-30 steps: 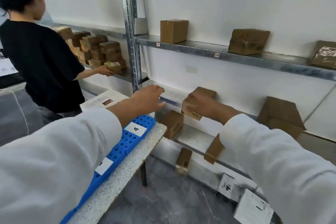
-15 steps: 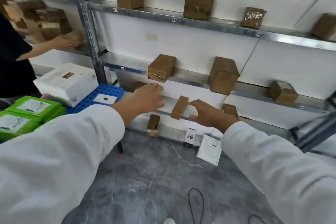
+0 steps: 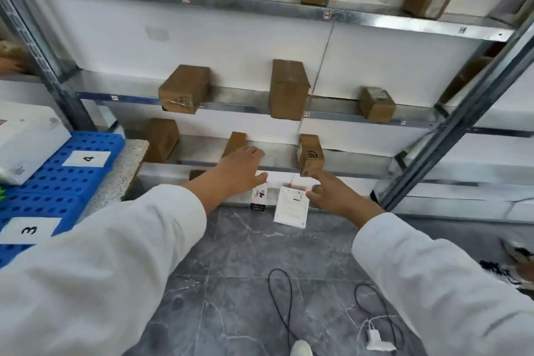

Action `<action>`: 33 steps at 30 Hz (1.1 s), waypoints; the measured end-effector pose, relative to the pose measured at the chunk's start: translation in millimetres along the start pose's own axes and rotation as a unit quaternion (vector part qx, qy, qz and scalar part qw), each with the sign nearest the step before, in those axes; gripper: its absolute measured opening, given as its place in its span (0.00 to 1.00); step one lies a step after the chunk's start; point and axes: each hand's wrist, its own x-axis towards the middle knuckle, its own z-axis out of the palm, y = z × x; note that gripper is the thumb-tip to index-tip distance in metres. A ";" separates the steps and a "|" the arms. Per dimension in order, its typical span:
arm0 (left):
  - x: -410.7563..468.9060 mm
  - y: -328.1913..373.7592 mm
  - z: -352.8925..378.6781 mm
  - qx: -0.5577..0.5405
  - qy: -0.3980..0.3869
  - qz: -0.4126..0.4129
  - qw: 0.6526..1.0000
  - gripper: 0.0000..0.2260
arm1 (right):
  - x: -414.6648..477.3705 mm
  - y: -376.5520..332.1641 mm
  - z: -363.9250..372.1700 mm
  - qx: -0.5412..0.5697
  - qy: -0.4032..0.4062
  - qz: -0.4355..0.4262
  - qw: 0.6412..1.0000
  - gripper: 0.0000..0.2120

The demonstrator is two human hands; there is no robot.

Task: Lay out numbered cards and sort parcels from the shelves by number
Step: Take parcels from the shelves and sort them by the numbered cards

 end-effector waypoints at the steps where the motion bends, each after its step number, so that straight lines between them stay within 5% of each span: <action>1: 12.7 8.0 4.6 -0.008 -0.001 0.000 1.000 0.24 | 7.7 14.1 -2.1 0.003 0.003 0.000 1.000 0.27; 8: 92.4 53.1 38.9 -0.004 -0.047 -0.012 0.999 0.24 | 92.8 117.5 11.9 -0.058 -0.032 -0.009 0.998 0.30; 14: 162.9 85.1 75.3 -0.012 -0.072 -0.039 0.997 0.23 | 113.6 153.5 -17.9 -0.042 -0.036 -0.018 0.998 0.20; 20: 214.1 100.2 118.7 -0.016 -0.094 -0.040 0.995 0.23 | 153.3 197.9 -1.2 -0.019 -0.053 -0.011 0.998 0.29; 33: 350.0 14.2 272.4 -0.091 -0.182 -0.102 0.974 0.23 | 299.8 263.9 69.5 0.071 -0.060 0.060 0.994 0.30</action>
